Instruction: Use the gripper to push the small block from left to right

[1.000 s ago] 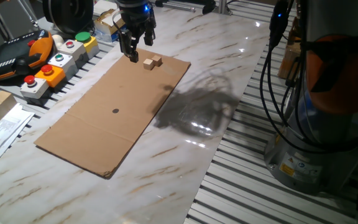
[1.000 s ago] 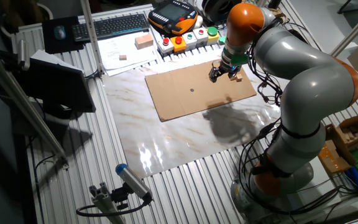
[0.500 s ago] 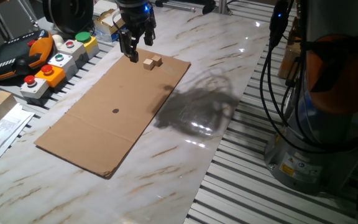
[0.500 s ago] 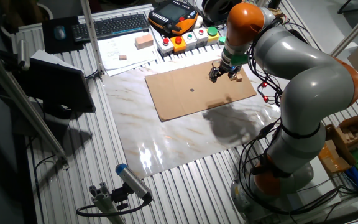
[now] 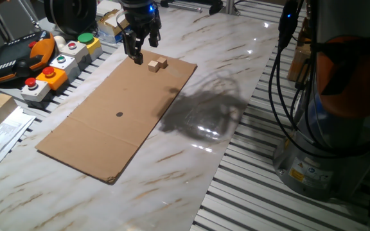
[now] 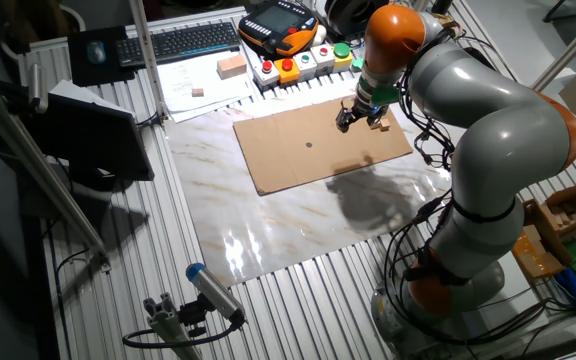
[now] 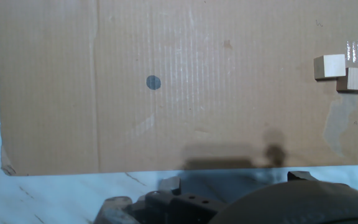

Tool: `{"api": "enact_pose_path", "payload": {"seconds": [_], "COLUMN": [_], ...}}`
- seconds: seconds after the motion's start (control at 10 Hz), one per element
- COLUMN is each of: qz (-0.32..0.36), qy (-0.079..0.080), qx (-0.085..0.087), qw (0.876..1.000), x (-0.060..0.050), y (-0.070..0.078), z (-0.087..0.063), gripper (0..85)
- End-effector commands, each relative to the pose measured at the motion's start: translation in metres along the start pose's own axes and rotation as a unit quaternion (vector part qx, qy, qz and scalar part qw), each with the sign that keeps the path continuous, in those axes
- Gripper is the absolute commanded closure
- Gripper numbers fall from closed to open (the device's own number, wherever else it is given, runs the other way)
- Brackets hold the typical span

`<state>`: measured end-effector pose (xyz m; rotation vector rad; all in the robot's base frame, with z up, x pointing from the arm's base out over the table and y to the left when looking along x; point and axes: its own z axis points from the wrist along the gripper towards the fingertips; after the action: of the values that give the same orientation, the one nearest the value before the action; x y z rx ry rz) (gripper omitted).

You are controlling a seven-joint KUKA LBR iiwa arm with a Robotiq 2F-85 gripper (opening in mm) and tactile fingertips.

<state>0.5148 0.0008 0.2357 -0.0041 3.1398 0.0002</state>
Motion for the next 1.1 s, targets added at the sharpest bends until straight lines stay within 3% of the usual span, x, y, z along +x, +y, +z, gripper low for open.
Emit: {"api": "enact_pose_path", "payload": {"seconds": [0.0,1.0], "qz": [0.139,0.141], "qy": [0.002,0.003], "qx": [0.026,0.019], "qw": [0.99,0.99], "x": [-0.0001,-0.003], "y": [0.0,-0.0019], "z": [0.0,0.0022], "gripper": [84.3,84.3]}}
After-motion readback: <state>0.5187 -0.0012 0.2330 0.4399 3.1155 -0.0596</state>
